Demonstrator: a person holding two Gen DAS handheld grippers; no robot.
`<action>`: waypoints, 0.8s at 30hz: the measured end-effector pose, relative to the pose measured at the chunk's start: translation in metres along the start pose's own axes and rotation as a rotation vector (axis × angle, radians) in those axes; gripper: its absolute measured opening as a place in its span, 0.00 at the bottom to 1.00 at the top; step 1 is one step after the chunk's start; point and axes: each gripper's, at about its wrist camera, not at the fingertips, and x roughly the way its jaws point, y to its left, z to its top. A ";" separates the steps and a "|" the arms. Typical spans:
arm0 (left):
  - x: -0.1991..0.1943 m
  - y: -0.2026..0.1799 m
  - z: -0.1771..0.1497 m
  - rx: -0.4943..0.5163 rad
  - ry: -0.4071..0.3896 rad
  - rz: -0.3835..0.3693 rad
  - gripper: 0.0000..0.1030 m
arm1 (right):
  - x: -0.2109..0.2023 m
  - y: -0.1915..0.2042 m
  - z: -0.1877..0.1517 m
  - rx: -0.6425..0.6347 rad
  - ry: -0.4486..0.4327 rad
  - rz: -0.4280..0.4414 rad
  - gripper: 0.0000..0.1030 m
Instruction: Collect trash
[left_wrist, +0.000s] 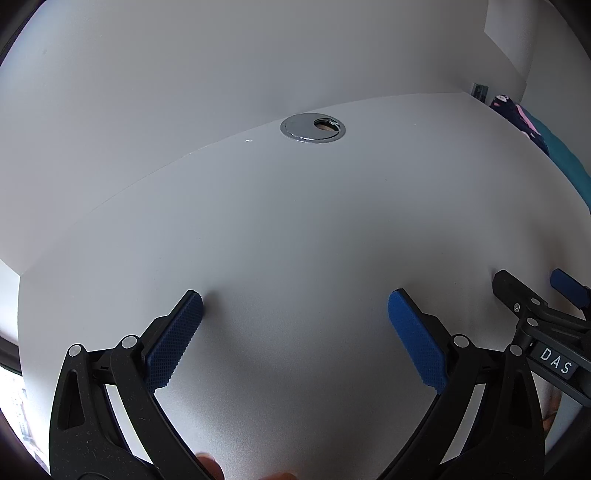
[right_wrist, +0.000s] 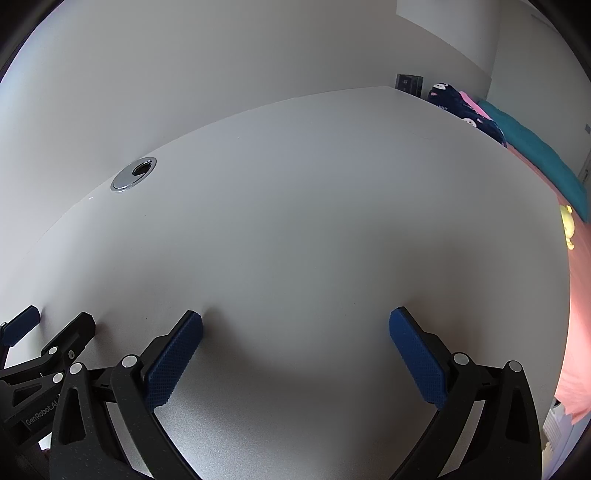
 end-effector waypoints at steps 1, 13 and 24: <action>0.000 0.000 0.000 0.000 0.000 0.000 0.94 | 0.000 0.000 0.000 0.000 0.000 0.000 0.98; 0.000 0.000 0.000 -0.001 0.000 -0.001 0.94 | 0.000 0.000 0.000 0.000 0.000 -0.001 0.98; 0.001 0.000 0.000 -0.002 0.000 0.000 0.94 | 0.000 0.001 0.000 0.000 0.001 -0.001 0.98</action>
